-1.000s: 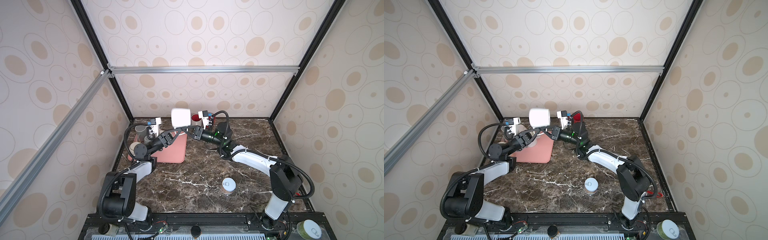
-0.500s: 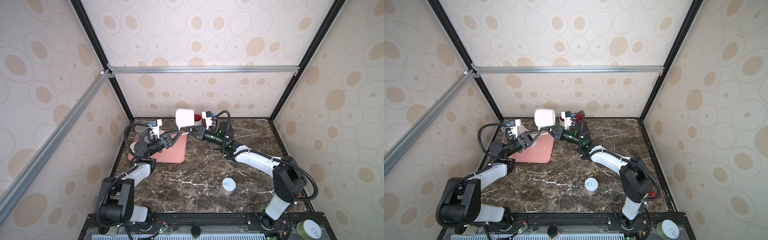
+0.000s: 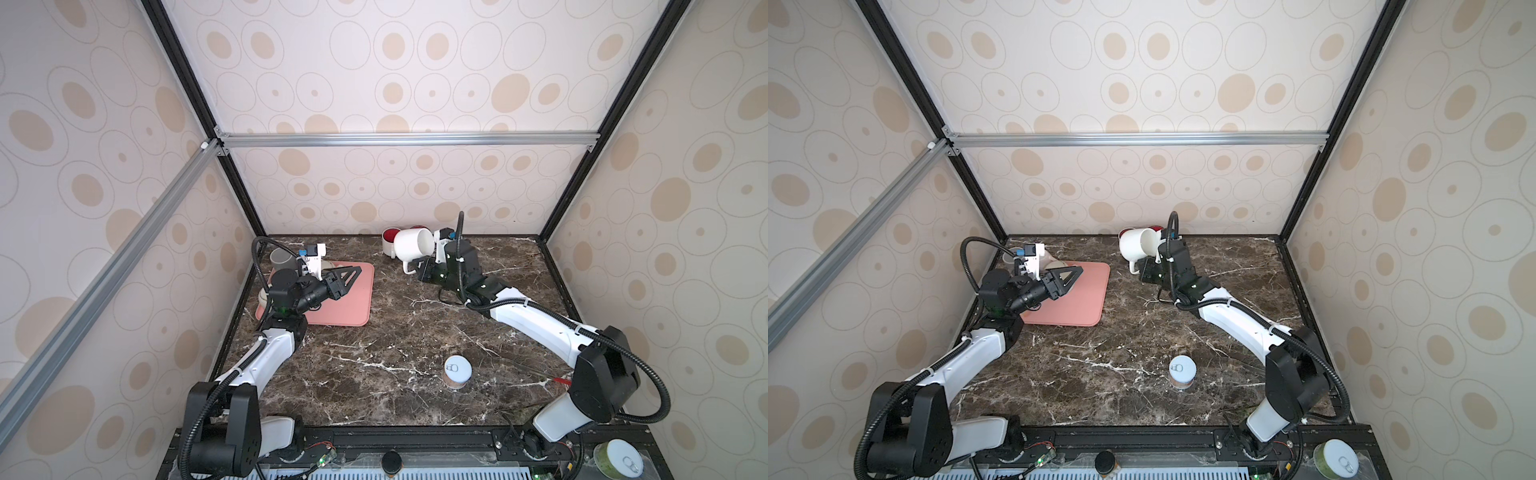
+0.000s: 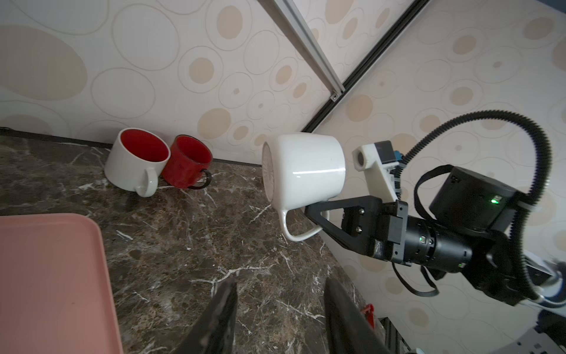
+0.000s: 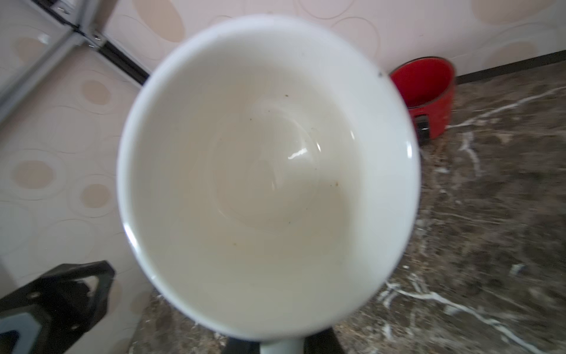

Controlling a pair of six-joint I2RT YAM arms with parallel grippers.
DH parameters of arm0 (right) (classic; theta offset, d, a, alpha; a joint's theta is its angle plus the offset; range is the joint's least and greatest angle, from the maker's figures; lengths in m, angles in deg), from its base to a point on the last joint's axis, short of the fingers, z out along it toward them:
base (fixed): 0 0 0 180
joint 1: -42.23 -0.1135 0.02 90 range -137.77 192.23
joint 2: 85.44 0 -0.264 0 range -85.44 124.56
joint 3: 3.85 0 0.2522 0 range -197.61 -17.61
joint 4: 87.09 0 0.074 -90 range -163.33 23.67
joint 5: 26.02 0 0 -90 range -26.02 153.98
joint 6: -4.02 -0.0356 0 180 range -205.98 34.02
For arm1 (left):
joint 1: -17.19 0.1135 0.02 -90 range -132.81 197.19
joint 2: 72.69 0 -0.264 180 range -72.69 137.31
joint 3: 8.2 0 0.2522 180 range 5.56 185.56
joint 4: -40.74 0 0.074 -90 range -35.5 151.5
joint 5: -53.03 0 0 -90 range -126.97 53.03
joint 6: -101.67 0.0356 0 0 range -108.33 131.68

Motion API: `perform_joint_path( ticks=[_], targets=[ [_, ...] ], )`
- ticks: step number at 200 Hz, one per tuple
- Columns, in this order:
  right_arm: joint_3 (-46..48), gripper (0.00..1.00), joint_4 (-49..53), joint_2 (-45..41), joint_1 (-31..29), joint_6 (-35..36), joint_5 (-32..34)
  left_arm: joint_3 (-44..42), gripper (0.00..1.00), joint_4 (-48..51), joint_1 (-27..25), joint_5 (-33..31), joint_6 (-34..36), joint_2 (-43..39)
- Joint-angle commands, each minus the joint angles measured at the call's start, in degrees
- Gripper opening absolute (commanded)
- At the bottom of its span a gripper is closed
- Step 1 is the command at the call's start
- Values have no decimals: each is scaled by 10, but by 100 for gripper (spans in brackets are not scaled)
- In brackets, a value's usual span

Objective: Turn the mug right side up
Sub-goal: 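Open the left gripper off the handle while the right gripper pulls the mug away, then carry the white mug with the right gripper and set it upright near the red mug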

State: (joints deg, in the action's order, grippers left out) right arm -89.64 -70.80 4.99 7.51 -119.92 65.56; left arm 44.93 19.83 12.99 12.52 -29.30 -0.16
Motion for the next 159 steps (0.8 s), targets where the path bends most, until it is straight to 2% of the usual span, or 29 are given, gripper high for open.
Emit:
perform_joint_path(
  ticks=[1,35,87,159],
  targets=[
    [-48,0,68,-7,3,92,131,23,46,77,4,-28,64,-9],
    [-85,0,114,49,7,138,182,29,45,114,4,-49,89,1],
    [-147,0,154,147,25,146,187,63,46,217,4,-90,169,10],
    [-209,0,187,237,33,161,206,74,46,252,4,-109,203,29]
  ],
)
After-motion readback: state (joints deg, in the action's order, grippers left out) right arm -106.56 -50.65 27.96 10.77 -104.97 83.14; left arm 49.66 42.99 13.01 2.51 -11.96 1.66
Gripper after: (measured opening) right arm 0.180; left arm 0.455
